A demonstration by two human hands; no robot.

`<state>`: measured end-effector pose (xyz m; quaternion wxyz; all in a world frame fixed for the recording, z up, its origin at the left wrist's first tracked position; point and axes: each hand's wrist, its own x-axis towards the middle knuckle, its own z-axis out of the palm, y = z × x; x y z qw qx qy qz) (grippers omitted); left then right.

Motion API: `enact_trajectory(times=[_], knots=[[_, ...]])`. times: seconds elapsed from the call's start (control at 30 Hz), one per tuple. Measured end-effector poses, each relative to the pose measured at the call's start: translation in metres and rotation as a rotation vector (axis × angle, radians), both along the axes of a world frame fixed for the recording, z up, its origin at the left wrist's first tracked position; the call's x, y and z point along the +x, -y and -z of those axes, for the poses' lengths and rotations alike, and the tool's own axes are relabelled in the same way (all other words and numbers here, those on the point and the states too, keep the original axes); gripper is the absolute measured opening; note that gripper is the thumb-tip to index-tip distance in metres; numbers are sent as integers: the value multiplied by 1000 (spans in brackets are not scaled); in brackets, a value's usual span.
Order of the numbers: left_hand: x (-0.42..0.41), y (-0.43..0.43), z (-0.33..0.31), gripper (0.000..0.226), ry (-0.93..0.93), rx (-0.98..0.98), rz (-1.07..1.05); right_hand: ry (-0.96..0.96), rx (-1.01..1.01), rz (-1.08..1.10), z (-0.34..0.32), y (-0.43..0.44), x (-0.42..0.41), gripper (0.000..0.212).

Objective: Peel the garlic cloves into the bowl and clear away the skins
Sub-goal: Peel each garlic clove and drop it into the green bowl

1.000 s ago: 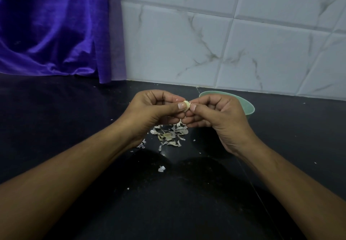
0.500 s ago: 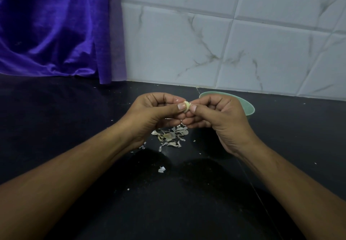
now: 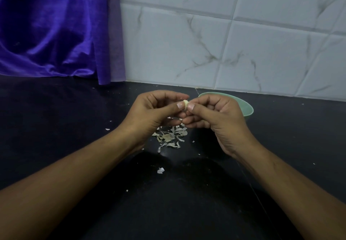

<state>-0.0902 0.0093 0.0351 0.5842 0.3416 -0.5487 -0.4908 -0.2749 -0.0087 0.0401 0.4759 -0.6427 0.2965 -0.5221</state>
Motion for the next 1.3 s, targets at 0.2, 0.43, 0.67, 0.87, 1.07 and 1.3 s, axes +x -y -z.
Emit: enact_trajectory(times=[0.2,0.43,0.67,0.87,1.07,1.3], knots=[[-4,-1,0,29,4,2,-49,-30,-26,34,1,2,0,5],[-4,-2,1,28,27,-8,-73,-78,-61,60,2,3,1,4],[-8,-2,2,27,64,-40,-109,-95,-90,94,1,4,2,4],[-9,-1,2,20,64,-17,-106,-128,-109,89,1,4,3,8],[-7,-1,1,20,19,62,-73,-198,-106,102,0,5,2,9],[-5,1,4,20,36,99,-20,-259,-116,149,2,7,-2,7]])
